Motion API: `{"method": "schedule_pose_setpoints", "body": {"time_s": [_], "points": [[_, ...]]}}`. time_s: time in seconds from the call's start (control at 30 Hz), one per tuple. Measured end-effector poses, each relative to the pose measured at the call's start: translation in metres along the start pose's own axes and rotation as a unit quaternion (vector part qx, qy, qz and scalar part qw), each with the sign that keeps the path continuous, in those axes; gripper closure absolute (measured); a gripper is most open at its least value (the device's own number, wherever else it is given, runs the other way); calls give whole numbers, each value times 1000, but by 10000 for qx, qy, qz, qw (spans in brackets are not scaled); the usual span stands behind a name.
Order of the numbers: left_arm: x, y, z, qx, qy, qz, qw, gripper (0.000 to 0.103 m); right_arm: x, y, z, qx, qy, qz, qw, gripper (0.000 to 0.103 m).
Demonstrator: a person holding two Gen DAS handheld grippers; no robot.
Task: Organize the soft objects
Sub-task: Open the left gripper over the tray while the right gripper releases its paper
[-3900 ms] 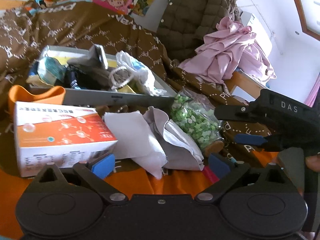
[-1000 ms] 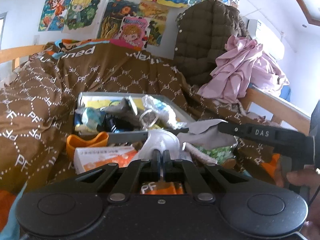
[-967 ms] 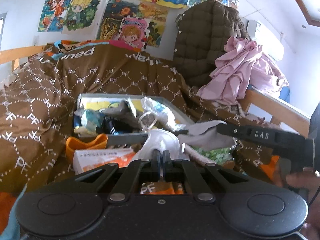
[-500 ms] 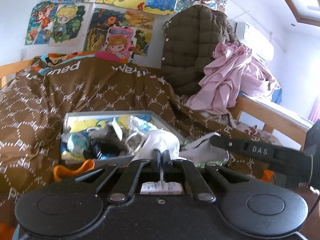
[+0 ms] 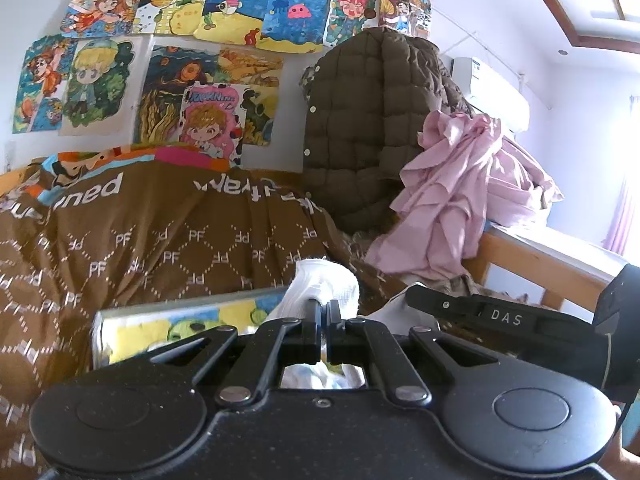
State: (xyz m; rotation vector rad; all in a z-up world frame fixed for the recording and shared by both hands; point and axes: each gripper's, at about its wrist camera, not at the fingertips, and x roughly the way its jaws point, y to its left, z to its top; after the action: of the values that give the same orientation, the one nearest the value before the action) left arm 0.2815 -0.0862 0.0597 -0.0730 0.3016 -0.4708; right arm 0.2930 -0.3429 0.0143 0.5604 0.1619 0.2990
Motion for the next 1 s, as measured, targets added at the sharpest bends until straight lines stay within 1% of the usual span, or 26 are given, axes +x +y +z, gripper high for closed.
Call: {"method": "schedule_pose_setpoints", "body": {"time_s": [0.17,0.3,0.4,0.6,0.73,0.87,0.93,0.97,1.0], "points": [[48,16,7,-100,39,-29,9999,102,29,-15,-6,177,202,-12,9996,100],[83,26,0,-301,207,-25,9993,102,44,-25,-14,299,468,-124,9984,100],[100,32,-8,-468,326,-27,9984,102,51,-30,-19,350,632,-207,9972,100],[119,47,-26,-797,679,76,9945,102,61,-29,-30,250,967,-441,9940,99],[124,52,-35,-746,991,206,9921,102,68,-26,-39,41,1221,-661,9903,95],[126,55,-42,-716,1228,290,9894,101,68,-26,-43,-14,1307,-754,9886,93],[126,57,-44,-753,1270,307,9886,100,67,-26,-42,-33,1309,-782,9883,90],[126,57,-45,-772,1269,317,9884,100,67,-26,-41,-46,1307,-805,9881,87],[125,56,-45,-774,1269,322,9884,99,67,-26,-40,-58,1306,-827,9880,80]]}}
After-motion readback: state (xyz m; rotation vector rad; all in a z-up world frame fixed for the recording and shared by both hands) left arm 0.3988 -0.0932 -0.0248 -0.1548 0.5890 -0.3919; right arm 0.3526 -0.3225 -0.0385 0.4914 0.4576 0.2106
